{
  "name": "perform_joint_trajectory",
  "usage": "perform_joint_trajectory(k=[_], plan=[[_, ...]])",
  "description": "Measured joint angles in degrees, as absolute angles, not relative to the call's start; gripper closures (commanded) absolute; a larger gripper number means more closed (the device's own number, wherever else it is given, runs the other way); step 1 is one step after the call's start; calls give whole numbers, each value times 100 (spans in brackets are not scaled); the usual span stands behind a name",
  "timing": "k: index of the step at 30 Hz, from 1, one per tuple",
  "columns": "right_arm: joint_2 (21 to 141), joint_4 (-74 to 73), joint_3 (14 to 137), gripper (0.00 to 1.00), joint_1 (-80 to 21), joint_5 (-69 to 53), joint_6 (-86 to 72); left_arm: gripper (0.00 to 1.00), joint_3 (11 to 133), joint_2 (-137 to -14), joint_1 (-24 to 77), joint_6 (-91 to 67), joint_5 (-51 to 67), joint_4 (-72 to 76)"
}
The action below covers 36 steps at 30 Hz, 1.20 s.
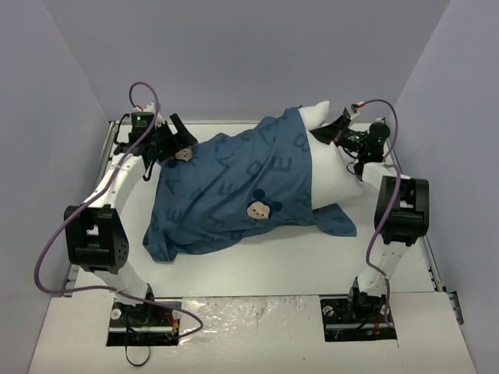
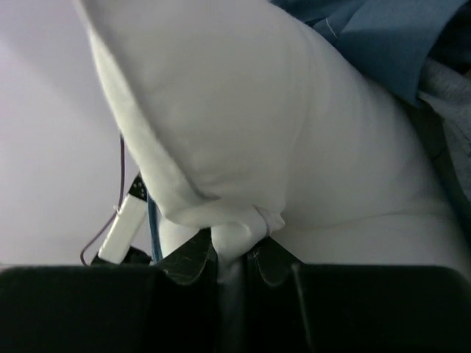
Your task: Remove the pillowcase from the pillow
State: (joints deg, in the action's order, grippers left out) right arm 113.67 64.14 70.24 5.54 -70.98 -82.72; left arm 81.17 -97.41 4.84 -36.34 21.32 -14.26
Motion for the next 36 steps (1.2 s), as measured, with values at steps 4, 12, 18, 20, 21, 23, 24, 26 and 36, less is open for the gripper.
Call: perform_joint_trajectory(k=[4,12,18,20,21,23,24,26,36], plan=[[10165,6949,5996,100,687,-7712,-8180,4,7968,-8838,342,-3824,2270,-1229],[9247,7175,5454,100,504,-8187,-8084,3,7964,-7585,329,-3516,2495,-1199],[9266,7059,6705,100,-231,-8379,-8471,6,8079,-7575,663,-2676,2655,-1457],[9260,7109,7220,100,-486,-8396,-8646,6,8276,-7612,937,-2112,2698,-1612],[9229,7175,7393,100,-613,-8403,-8718,6,8394,-7631,1076,-1822,2775,-1662],[9131,7286,7430,100,-738,-8449,-8792,6,8558,-7669,1262,-1452,3050,-1653],[9091,7323,7376,100,-742,-8484,-8805,6,8628,-7697,1319,-1337,3227,-1619],[9039,7341,7188,100,-659,-8525,-8807,6,8748,-7819,1356,-1253,3651,-1466],[9035,7229,6814,100,95,-8646,-8696,7,8586,-8726,1865,-2174,5312,-701]])
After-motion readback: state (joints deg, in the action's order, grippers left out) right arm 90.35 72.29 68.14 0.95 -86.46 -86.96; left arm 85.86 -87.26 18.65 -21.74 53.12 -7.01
